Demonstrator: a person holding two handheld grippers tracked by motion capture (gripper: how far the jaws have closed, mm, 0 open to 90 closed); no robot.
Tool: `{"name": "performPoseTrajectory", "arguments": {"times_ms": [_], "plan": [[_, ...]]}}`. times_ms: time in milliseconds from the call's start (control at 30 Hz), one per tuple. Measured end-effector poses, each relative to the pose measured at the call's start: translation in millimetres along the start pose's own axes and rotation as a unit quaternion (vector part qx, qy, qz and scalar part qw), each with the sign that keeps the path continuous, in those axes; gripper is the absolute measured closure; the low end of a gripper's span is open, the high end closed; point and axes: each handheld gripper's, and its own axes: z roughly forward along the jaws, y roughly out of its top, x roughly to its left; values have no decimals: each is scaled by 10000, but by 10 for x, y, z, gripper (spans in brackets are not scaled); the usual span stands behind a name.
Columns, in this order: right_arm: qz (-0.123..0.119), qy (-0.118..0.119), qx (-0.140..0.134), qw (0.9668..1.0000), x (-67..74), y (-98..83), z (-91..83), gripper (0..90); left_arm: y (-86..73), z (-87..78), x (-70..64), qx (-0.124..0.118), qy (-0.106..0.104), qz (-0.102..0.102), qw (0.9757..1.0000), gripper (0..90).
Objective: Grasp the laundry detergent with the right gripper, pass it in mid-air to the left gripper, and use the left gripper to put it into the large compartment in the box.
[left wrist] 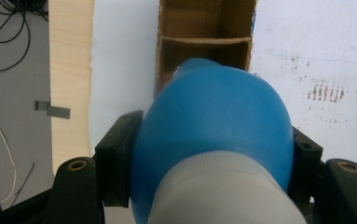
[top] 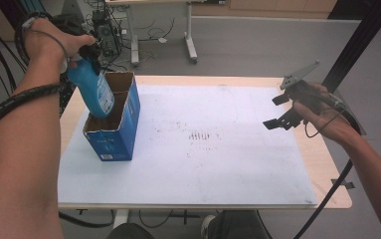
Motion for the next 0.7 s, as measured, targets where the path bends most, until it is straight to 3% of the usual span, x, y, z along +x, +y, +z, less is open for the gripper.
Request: {"name": "performPoseTrajectory", "arguments": {"times_ms": [700], "plan": [[58, 44, -54, 10000, 8, -40, 44, 10, -12, 349, -4, 73, -61, 39, 9999, 355]]}}
